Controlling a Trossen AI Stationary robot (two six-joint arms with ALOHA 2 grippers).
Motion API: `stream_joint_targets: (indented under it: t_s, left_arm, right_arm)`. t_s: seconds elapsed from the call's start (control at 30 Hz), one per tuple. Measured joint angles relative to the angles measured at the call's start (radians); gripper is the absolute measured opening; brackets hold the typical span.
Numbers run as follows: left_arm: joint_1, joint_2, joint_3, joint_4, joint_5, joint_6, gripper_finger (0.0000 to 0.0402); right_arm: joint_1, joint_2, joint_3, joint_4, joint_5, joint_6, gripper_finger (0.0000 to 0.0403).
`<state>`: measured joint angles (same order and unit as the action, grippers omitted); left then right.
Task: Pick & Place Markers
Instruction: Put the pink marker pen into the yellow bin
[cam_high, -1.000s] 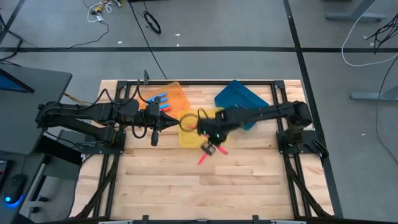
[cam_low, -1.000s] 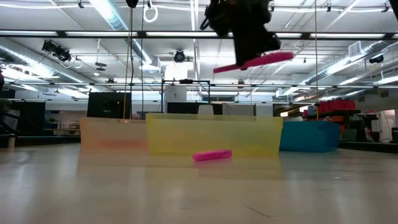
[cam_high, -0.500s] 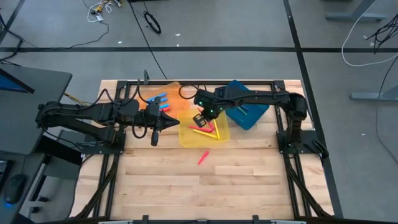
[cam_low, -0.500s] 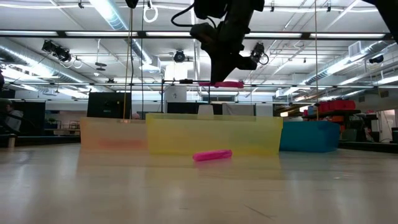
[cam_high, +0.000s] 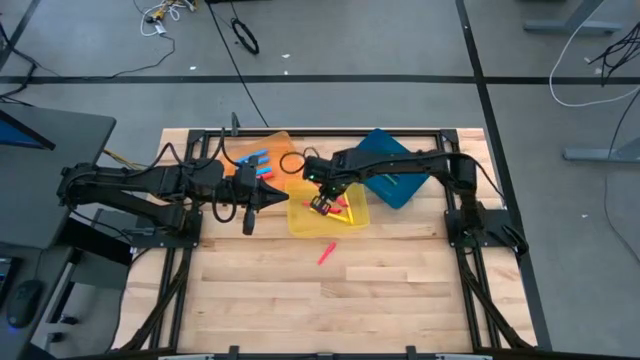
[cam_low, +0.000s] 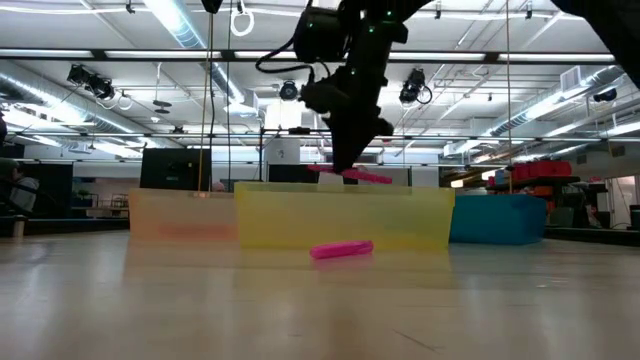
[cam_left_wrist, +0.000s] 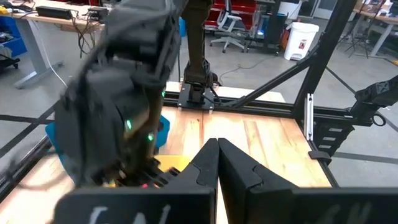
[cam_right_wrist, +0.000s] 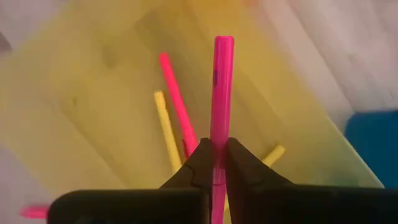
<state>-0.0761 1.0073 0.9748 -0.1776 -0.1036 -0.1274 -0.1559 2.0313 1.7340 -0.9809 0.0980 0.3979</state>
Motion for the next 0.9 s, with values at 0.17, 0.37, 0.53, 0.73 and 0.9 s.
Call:
stream_joint_targets:
  t_s: [0.17,0.37,0.53,0.73,0.9]
  left_arm:
    - [0.0,0.0,0.0,0.0,0.0,0.0,0.0012]
    - [0.0,0.0,0.0,0.0,0.0,0.0,0.0012]
    - [0.0,0.0,0.0,-0.001,0.0,0.0,0.0012]
    - [0.0,0.0,0.0,-0.002,0.0,0.0,0.0012]
    - [0.0,0.0,0.0,-0.008,0.0,-0.001,0.0012]
  right_arm:
    - [0.008,0.062,0.0,0.014,0.005,-0.141,0.0014]
    - [0.006,0.107,-0.001,0.077,0.045,-0.272,0.0015]
    - [0.007,0.144,0.0,0.132,0.045,-0.343,0.0025]
    - [0.007,0.186,-0.001,0.116,0.056,-0.391,0.0028]
    - [0.007,0.191,-0.001,0.117,0.075,-0.414,0.003]
